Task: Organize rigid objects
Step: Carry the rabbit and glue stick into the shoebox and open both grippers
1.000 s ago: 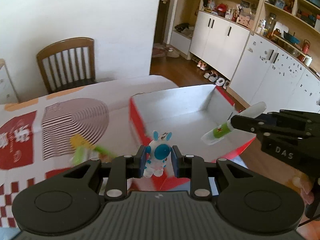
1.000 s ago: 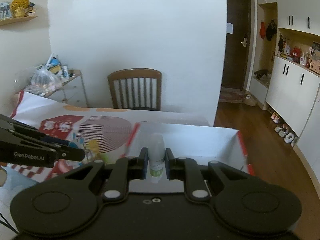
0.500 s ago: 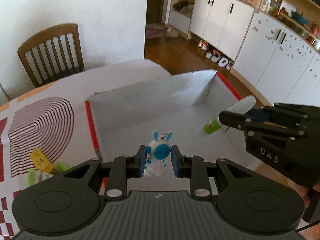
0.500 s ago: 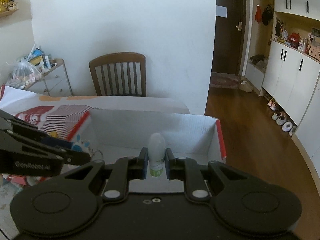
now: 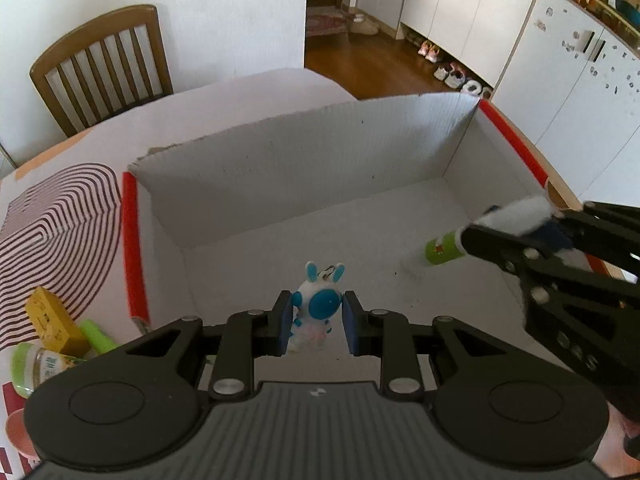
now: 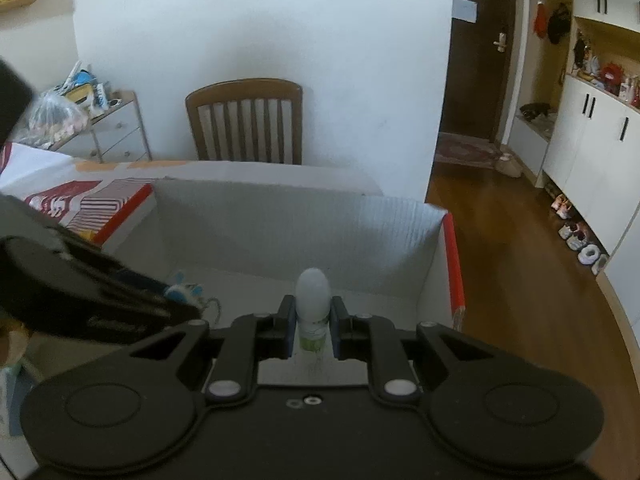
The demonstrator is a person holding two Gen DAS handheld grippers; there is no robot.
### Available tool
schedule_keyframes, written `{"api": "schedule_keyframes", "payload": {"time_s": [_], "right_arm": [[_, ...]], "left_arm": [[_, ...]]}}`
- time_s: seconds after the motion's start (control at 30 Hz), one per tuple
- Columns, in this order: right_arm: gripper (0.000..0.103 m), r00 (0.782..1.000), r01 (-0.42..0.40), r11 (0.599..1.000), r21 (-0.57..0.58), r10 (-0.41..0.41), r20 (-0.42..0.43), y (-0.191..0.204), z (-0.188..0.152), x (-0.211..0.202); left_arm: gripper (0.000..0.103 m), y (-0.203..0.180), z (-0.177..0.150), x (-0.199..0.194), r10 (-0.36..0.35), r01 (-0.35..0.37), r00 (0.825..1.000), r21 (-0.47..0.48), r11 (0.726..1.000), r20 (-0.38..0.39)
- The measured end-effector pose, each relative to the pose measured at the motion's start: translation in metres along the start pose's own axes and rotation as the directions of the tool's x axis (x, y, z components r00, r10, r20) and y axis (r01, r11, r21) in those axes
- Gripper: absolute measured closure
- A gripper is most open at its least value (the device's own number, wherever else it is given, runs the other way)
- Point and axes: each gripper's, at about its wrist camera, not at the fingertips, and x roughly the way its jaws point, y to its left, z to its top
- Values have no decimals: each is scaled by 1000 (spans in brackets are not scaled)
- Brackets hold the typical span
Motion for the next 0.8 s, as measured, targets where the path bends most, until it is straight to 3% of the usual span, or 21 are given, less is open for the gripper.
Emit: {"api": "schedule_keyframes", "payload": {"time_s": [0.33, 0.4, 0.53, 0.8], "right_arm": [[86, 992, -34, 999, -35, 29, -124, 3, -13, 0], [80, 990, -32, 999, -22, 29, -137, 3, -12, 0], [78, 985, -56, 998, -17, 53, -165, 4, -11, 0], [54, 982, -68, 998, -9, 66, -178, 4, -12, -1]], "left_arm": [[77, -4, -1, 17, 0, 0, 997, 0, 1000, -79], [77, -5, -2, 21, 1, -1, 994, -4, 1000, -105], [77, -6, -7, 23, 12, -12, 992, -3, 1000, -128], [77, -12, -6, 22, 30, -32, 993, -15, 999, -113]]}}
